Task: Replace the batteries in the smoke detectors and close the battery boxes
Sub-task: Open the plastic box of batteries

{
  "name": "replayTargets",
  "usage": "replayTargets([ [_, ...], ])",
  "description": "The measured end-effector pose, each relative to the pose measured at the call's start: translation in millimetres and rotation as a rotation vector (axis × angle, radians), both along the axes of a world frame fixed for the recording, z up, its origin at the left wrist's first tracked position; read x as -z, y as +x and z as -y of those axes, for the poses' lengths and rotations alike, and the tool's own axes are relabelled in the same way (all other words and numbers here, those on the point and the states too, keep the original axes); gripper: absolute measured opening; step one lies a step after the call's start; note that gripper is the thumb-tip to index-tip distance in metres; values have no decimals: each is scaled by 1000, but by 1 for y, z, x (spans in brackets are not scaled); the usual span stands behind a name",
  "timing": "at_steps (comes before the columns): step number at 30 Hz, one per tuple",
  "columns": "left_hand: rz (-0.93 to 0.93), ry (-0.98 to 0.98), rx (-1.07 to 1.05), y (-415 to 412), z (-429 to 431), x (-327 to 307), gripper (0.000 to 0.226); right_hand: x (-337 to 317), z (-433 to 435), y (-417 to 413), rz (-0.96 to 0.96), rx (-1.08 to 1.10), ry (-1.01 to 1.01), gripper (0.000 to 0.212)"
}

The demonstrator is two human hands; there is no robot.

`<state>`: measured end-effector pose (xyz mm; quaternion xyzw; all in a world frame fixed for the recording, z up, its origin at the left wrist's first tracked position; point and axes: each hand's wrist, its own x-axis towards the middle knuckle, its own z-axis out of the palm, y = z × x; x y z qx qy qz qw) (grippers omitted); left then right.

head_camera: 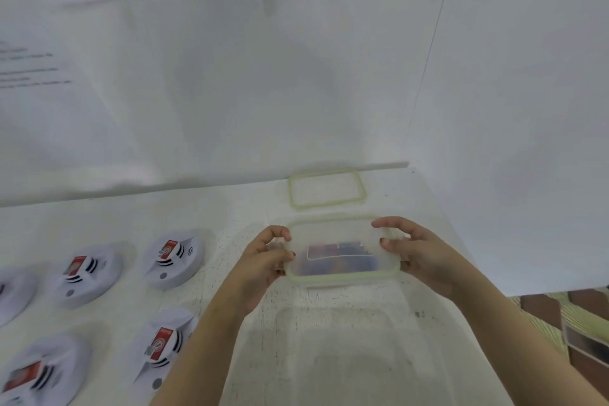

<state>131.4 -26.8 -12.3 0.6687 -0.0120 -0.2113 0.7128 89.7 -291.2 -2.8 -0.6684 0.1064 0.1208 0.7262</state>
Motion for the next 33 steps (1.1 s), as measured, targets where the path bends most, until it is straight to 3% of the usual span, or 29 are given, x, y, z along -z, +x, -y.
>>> replayTargets([
  [2,36,45,33,0,-1,-1,35,-4,-1,-4,45,-18,-108,24],
  [4,72,91,49,2,1,-4,50,-11,0,-10,71,-80,-259,42],
  [6,101,140,64,3,4,-7,50,-19,2,-15,28,-182,-353,66],
  [9,146,226,73,2,8,-12,44,-31,0,-20,-68,-261,-399,77],
  [12,176,274,109,0,8,-15,46,-28,-1,-14,-13,-111,-466,74],
  [15,215,394,163,-9,16,-15,47,-17,-10,-3,126,159,-427,54],
  [18,309,466,143,-20,32,-9,37,-9,-19,2,214,172,-308,47],
  [21,250,412,150,-24,42,-9,14,-4,-20,1,211,66,-296,44],
  [25,174,273,130,-13,39,-11,26,-8,-11,0,122,-4,-291,38],
  [28,89,137,117,-3,34,-7,32,-8,-6,3,55,-52,-155,39],
  [33,-74,-92,154,5,36,2,18,2,-2,11,-43,-88,140,37],
])
